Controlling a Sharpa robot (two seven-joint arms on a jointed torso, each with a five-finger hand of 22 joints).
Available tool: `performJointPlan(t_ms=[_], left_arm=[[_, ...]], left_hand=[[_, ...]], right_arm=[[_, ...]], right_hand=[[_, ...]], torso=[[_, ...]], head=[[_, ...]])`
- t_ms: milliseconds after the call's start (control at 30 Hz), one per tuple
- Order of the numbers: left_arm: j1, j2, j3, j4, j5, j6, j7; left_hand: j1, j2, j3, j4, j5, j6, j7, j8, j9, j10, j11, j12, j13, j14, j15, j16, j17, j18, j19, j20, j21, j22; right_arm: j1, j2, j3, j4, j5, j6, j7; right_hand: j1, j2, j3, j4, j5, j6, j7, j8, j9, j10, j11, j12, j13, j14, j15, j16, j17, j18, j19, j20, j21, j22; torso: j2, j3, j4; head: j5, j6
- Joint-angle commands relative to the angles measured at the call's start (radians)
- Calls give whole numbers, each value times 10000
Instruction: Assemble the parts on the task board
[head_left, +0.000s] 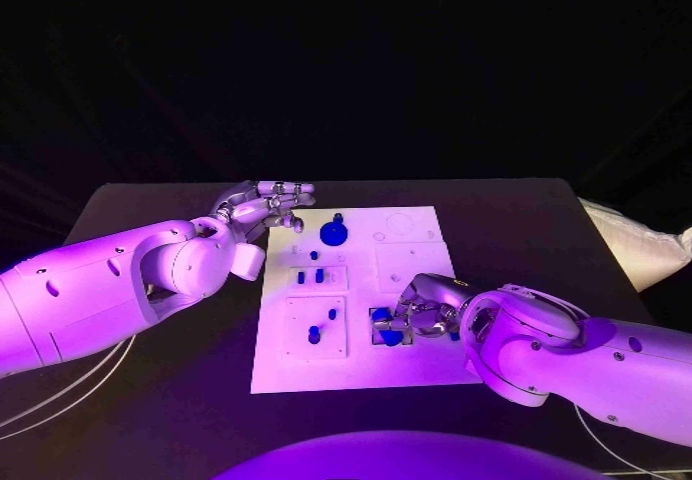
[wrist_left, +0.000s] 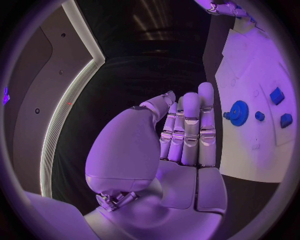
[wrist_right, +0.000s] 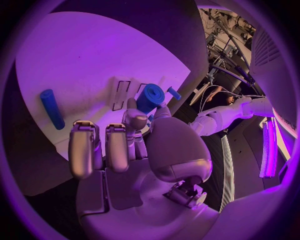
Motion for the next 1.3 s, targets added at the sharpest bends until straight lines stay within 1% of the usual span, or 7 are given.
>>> performJointPlan(t_ms=[33,367,433,567,867,1100,1300], left_arm=[[2,16,7,17,40,192,41],[1,18,7,9,40,201,37],[1,16,7,10,40,203,36],[0,13,7,10,40,209,34],[-1,11,6,5,40,217,27],[-3,0,6,9,40,216,23],[-3,-6,6,9,40,220,20]], left_hand=[[-43,79,-76,-7,38,-44,59,23,-8,-61,-1,53,-3,-65,17,-2,-16,107,50,32,-27,-15],[-43,79,-76,-7,38,-44,59,23,-8,-61,-1,53,-3,-65,17,-2,-16,107,50,32,-27,-15],[-43,79,-76,-7,38,-44,59,23,-8,-61,-1,53,-3,-65,17,-2,-16,107,50,32,-27,-15],[-43,79,-76,-7,38,-44,59,23,-8,-61,-1,53,-3,-65,17,-2,-16,107,50,32,-27,-15],[-43,79,-76,-7,38,-44,59,23,-8,-61,-1,53,-3,-65,17,-2,-16,107,50,32,-27,-15],[-43,79,-76,-7,38,-44,59,23,-8,-61,-1,53,-3,-65,17,-2,-16,107,50,32,-27,-15],[-43,79,-76,-7,38,-44,59,23,-8,-61,-1,53,-3,-65,17,-2,-16,107,50,32,-27,-15]], right_arm=[[-11,23,3,-14,-272,4,-77],[-11,10,3,1,-610,-124,11],[-11,0,3,17,-645,-99,113],[-11,8,3,31,-758,74,272],[-23,140,3,-85,-1209,464,312],[-70,263,2,-255,-1512,476,179],[-84,129,3,-214,-1518,315,226]], right_hand=[[-345,-131,-182,2,-674,-98,13,-39,74,-49,39,-118,-51,552,-61,-67,-9,-163,-29,-31,2,-4],[-485,-304,-148,-8,-824,-98,11,-27,174,-8,47,81,169,535,-56,-136,-96,-150,-66,-23,-34,-62],[-43,-284,21,-64,-552,-114,5,-26,277,2,44,82,233,542,-59,-144,-89,-151,-60,-26,-38,-54],[1324,-219,386,-740,-145,-126,-7,-19,393,17,25,121,335,546,-81,-153,-85,-150,-60,-37,-46,-56],[3009,-96,890,-1769,-346,-101,-56,-7,533,31,-36,188,488,556,-127,-142,-41,-155,-48,-77,-46,-31],[3355,-2,1043,-2024,-506,-50,-81,-12,575,68,-58,250,572,560,-142,-131,-13,-163,-29,-96,-34,3],[3051,109,1002,-1848,-421,-41,-61,-39,596,101,-39,221,575,559,-131,-142,-23,-164,-27,-97,-35,5]], torso=[[-7,1,-2],[3,3,-2],[7,5,-8],[7,5,-1],[3,-1,18],[6,-2,1],[0,-1,10]], head=[[-9,10],[-16,23],[-8,13],[-10,-6],[-1,-44],[14,-57],[-3,-67]])
